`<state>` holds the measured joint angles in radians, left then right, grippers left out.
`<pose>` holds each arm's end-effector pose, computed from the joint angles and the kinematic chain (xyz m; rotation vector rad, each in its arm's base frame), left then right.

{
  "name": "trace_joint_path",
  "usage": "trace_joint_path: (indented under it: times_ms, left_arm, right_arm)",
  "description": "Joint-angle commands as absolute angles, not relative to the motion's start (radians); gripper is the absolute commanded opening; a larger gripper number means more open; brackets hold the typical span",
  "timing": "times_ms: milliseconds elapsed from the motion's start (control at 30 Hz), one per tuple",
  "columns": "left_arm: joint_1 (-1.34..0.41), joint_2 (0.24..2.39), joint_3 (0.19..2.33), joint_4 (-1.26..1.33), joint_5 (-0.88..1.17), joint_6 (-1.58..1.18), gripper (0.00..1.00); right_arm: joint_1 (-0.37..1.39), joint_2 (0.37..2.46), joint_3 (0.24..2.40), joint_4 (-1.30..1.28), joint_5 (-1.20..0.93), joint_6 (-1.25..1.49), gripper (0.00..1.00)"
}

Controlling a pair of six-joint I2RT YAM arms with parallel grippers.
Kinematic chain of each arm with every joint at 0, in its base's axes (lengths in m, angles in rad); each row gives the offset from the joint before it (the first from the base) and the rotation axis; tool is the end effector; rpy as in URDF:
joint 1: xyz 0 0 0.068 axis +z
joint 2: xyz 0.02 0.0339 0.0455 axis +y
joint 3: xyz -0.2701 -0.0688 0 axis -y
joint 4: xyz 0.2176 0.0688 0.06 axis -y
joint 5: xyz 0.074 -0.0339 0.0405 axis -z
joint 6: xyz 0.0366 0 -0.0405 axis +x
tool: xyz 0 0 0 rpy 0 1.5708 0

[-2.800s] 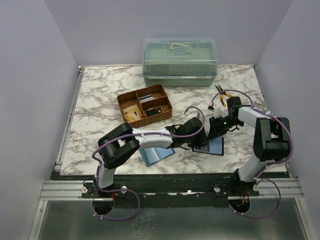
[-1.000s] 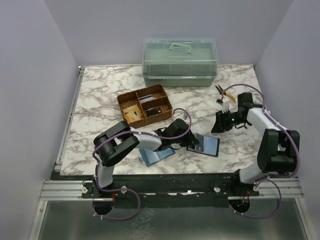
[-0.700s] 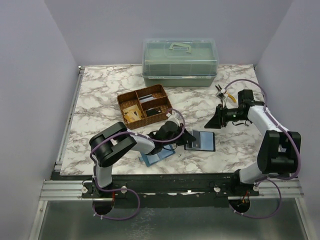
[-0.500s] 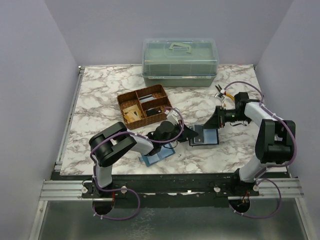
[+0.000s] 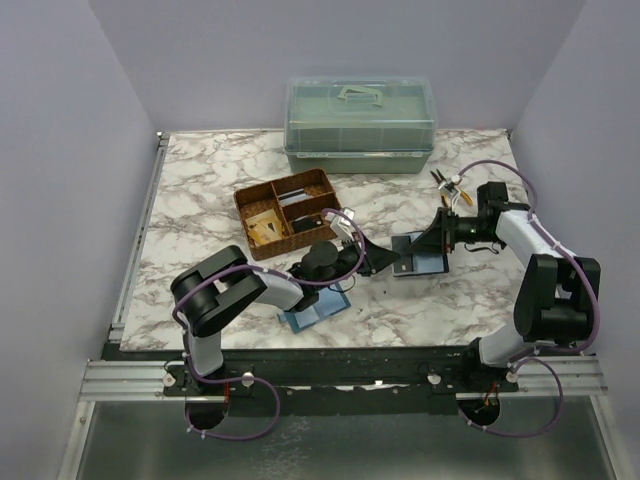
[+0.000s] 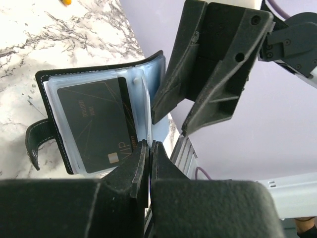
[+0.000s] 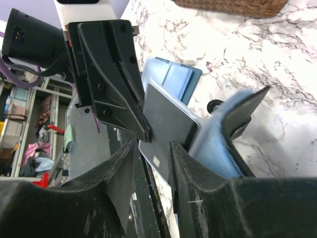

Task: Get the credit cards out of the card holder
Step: Pick up the card holder from the center of the board.

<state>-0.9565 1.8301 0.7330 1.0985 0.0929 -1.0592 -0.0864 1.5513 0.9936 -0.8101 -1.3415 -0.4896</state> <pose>0.2003 -0.2899 0.2085 -0.0088 1.8308 -1.5941 0.2499 0.0141 0.2387 -0.5923 2.0427 1.5515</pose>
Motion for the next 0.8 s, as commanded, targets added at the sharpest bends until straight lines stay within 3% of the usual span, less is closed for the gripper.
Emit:
trace_joint_path:
  times_ms: [0, 600, 767]
  left_arm:
    - [-0.954, 1.77, 0.707, 1.212, 0.085, -1.031, 0.0]
    - [-0.954, 1.772, 0.704, 1.371, 0.161, -1.02, 0.0]
    - [-0.953, 1.783, 0.71, 1.384, 0.169, -1.02, 0.0]
  right_arm:
    - [-0.121, 1.546, 0.976, -0.76, -1.339, -0.446, 0.4]
    - [-0.123, 1.554, 0.988, -0.887, -1.507, -0.582, 0.39]
    - [-0.123, 1.566, 1.011, -0.995, -1.57, -0.686, 0.28]
